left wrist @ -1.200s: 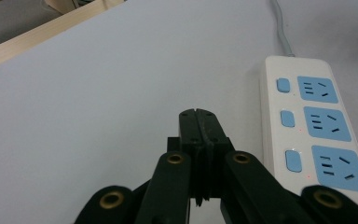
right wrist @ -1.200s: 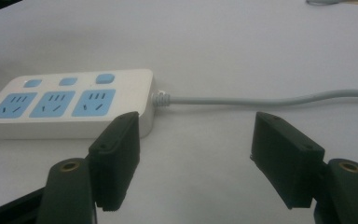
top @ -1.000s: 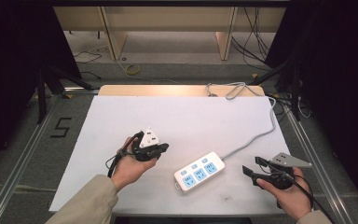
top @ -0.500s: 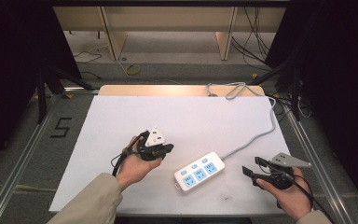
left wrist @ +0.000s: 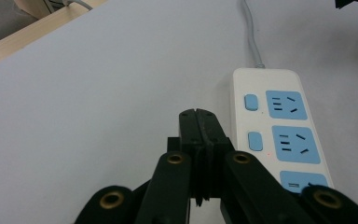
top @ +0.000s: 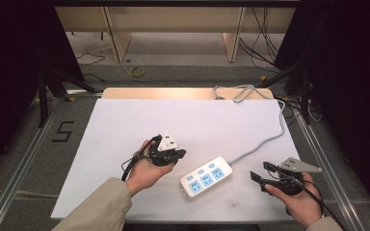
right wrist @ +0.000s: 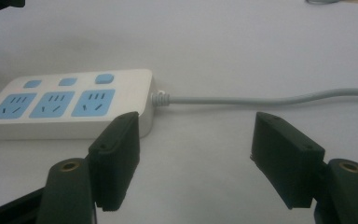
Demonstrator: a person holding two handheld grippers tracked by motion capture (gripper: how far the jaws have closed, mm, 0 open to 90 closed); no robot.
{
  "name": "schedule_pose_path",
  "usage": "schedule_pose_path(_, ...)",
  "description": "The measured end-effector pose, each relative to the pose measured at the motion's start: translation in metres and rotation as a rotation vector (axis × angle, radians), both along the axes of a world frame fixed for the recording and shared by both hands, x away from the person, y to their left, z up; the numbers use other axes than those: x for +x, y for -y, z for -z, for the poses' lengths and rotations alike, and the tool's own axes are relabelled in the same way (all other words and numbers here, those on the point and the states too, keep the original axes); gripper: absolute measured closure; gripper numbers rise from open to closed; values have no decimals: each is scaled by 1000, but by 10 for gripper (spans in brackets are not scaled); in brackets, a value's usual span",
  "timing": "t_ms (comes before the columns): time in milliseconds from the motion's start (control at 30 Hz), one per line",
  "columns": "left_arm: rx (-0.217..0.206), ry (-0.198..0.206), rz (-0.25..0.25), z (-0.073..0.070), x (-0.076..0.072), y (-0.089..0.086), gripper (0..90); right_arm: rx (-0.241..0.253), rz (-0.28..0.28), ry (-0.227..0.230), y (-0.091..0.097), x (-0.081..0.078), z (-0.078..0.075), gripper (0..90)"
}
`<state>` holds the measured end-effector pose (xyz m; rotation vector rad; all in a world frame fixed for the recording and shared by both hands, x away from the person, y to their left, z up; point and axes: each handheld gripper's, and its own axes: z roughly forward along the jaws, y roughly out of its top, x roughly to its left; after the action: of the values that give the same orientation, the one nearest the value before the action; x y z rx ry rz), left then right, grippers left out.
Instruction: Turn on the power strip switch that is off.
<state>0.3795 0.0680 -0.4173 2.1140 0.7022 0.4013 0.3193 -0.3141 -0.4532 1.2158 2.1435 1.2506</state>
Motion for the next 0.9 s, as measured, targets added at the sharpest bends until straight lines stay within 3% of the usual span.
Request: schedule_pose_path(900,8,-10,60,-2,2,36,899,-1,-5,-3,-2,-1,0,330)
